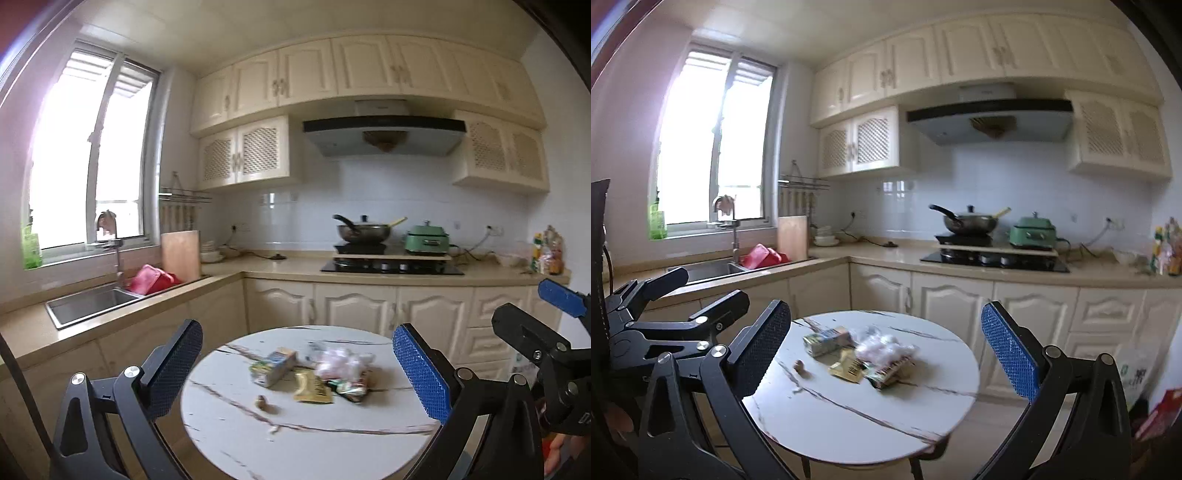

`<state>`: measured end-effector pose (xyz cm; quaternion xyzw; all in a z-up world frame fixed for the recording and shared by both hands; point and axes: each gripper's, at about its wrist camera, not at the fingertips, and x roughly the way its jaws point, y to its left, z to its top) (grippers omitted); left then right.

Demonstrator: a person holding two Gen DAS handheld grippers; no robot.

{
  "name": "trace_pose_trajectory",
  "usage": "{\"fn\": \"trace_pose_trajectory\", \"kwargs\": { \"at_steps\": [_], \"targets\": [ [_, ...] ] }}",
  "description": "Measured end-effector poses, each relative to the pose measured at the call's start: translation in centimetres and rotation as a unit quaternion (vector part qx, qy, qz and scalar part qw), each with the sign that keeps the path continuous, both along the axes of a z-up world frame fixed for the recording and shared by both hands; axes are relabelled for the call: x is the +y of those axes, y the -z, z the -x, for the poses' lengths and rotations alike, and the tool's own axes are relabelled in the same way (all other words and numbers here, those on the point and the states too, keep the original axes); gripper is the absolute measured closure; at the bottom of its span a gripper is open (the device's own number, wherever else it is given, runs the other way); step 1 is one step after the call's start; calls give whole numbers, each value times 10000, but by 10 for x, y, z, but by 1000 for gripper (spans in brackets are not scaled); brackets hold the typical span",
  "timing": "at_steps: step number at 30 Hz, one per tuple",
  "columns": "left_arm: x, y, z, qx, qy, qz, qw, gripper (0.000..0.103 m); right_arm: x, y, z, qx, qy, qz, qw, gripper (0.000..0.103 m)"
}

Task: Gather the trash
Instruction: 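Move both open tools back over the table, then grasp the long white package with red print with the right tool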

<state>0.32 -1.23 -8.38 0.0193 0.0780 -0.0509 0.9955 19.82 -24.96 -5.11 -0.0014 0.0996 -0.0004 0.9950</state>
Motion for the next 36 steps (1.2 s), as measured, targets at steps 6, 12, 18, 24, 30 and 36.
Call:
{"fn": "trace_pose_trajectory", "kwargs": {
  "at_steps": [6, 12, 18, 24, 30, 36],
  "targets": [
    [-4, 8, -28, 83, -222, 38, 9997, 1, 18, 10, -15, 97, -175, 75, 9998, 0],
    [-9, 10, -68, 322, -346, 10, 9989, 1, 8, 29, -36, 371, -139, -9, 9992, 0],
    [-14, 9, -134, 896, -307, -4, 9955, 1, -18, 63, -71, 892, 93, -133, 9959, 0],
    [-9, 17, -219, 1749, -52, 6, 9846, 1, -44, 107, -125, 1609, 100, -423, 9860, 0],
    [-6, 29, -297, 2381, 53, -65, 9712, 1, -58, 153, -183, 2332, -68, -632, 9703, 0],
    [-2, 39, -345, 2597, -61, -259, 9653, 1, -64, 200, -238, 2970, -186, -920, 9503, 2]
  ]
}}
